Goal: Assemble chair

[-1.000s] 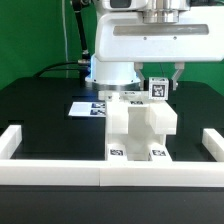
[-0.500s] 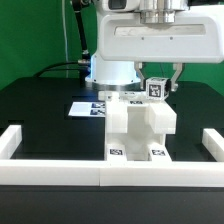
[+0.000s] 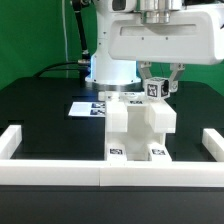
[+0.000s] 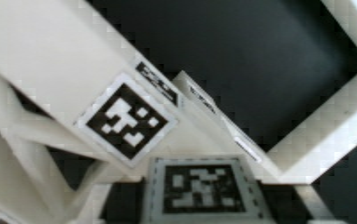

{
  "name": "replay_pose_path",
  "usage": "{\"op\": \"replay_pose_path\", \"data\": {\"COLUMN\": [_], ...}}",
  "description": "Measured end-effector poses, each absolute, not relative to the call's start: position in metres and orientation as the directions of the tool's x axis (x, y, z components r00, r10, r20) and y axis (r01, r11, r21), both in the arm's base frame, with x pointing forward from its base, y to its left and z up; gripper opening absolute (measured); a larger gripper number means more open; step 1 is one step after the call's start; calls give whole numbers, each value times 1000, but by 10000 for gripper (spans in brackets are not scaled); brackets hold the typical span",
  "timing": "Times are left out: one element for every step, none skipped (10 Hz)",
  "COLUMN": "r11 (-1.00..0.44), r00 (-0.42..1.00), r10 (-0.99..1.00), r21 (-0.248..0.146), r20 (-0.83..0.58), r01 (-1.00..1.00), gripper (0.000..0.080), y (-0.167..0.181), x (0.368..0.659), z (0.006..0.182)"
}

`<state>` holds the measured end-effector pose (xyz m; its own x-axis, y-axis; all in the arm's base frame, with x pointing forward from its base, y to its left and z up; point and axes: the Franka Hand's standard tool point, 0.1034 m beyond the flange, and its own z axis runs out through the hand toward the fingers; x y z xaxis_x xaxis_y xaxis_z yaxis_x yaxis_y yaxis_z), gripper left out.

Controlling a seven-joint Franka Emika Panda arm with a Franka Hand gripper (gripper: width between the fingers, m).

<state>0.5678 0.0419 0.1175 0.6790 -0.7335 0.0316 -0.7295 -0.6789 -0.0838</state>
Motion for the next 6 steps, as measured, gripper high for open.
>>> {"op": "replay_pose_path", "data": {"r11": [-624,-552,-535,-551,-563,-592], "r00": [625,553,536,552,564,593], "r10": [-781,-833,-844,-833,-825,-805], "r21": [-86,-89,-89,-89,-87,-85], "r20": [25,17,15,17,18,20], "r01": [-777,-829,-840,-829,-822,-801], "gripper": [287,287,287,304,304,530], "y": [42,43,43,43,43,43], "x": [568,568,568,568,567,567], "z": [118,118,118,118,117,117]}}
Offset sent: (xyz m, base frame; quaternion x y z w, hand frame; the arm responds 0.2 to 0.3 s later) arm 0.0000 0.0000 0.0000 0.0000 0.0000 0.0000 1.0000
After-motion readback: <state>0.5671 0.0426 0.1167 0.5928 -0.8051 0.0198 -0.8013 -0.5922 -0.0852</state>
